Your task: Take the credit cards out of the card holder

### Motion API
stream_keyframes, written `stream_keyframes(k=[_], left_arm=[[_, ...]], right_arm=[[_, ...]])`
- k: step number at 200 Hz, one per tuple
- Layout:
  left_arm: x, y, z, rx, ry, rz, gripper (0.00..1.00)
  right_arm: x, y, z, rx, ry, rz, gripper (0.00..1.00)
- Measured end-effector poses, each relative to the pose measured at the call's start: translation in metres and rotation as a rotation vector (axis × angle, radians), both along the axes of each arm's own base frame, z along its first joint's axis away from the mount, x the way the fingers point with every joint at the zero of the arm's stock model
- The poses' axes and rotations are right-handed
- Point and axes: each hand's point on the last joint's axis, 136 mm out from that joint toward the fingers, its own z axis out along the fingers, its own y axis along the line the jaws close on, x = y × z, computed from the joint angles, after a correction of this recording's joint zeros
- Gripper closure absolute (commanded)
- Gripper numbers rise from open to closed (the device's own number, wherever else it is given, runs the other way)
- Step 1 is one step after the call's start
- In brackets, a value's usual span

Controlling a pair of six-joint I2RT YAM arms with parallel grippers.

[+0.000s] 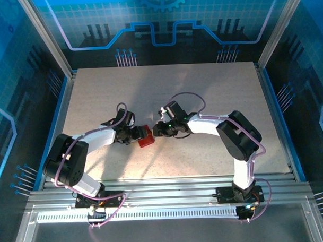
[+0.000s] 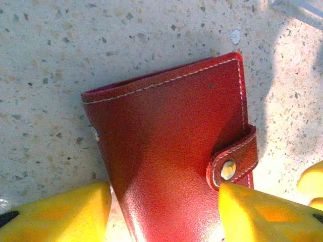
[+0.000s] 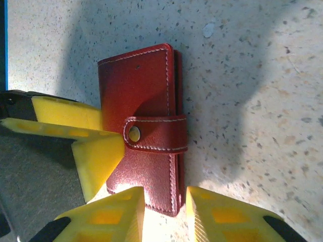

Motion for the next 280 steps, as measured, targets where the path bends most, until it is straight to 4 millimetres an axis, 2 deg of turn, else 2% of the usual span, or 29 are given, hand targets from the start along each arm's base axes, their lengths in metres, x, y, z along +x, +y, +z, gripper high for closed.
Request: stream_keyframes(k=[67,96,161,202,280], left_arm=[[0.001,-0.001,-0.002,-0.015,-0.008,0.020,0.41],[0.002,-0.002,-0.001,-0.023,-0.012,0.018,0.41],[0.003,-0.009,0.002,-0.064,-0.022,-0.002,0.43],[-0.002,-0.023,0.006,-0.122,-0.009,-0.039,0.42],[-0.036,-0.074,0.008,-0.164,0.043,-0.157,0.40]], right_arm=[[-0.004,0.010,-0.026,-0.016,0.058,0.009,0.72],[-0.004,0.015,-0.024,0.000,0.061,0.013,0.79],[-0.008,0.017,-0.024,0.031,0.068,-0.001,0.86],[-0.023,0.004,-0.023,0.040,0.088,-0.026,0.86],[-0.065,-0.037,-0.013,0.027,0.118,-0.052,0.85]])
